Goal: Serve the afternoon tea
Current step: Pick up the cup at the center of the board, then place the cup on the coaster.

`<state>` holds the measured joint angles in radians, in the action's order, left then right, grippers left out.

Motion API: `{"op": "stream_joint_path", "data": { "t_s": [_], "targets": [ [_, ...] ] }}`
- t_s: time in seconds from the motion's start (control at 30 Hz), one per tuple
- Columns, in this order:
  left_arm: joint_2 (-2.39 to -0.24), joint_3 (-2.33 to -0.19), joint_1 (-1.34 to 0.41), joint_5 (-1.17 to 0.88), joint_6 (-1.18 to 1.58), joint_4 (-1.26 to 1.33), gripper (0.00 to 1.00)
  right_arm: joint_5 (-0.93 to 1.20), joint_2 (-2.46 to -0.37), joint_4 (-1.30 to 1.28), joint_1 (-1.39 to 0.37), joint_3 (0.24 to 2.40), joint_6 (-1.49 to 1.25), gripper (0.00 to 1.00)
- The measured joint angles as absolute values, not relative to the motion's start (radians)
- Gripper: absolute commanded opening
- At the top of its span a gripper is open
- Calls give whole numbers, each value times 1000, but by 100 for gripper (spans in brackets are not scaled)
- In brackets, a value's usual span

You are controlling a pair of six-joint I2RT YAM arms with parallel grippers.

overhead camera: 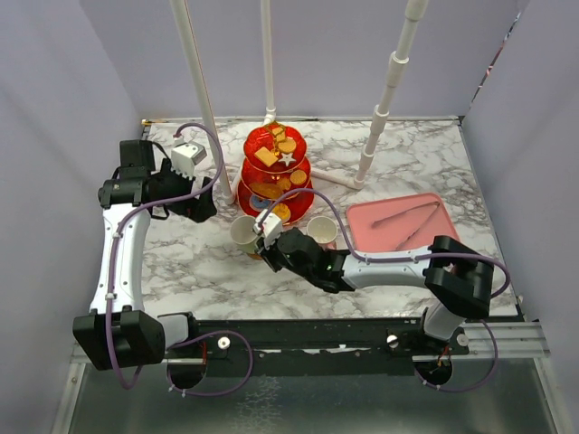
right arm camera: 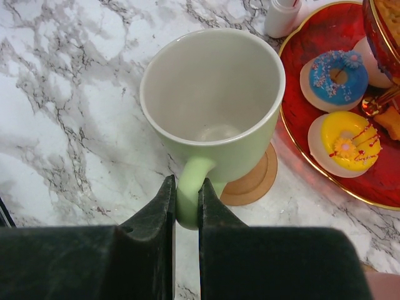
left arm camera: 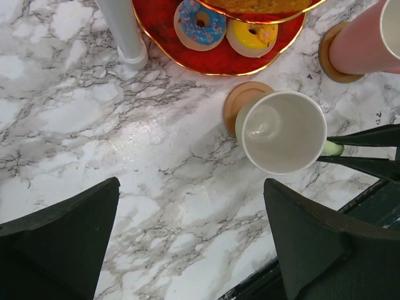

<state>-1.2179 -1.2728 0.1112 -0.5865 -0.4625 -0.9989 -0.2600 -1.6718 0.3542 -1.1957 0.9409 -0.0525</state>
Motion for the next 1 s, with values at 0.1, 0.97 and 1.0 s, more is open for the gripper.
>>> {"op": "stream_joint_path", "data": {
  "t_s": [0.1, 0.97, 1.0],
  "targets": [
    [-1220, -1285, 117, -581, -455, -982, 99, -277, -1672, 386, -1196, 913, -72, 1],
    [-1348, -1208, 262, -526, -379, -737, 99, -271, -1701, 572, -1164, 791, -176, 10],
    [-1348, -1204, 263, -525, -378, -731, 99, -268, -1704, 577, -1164, 791, -177, 10]
  ]
}}
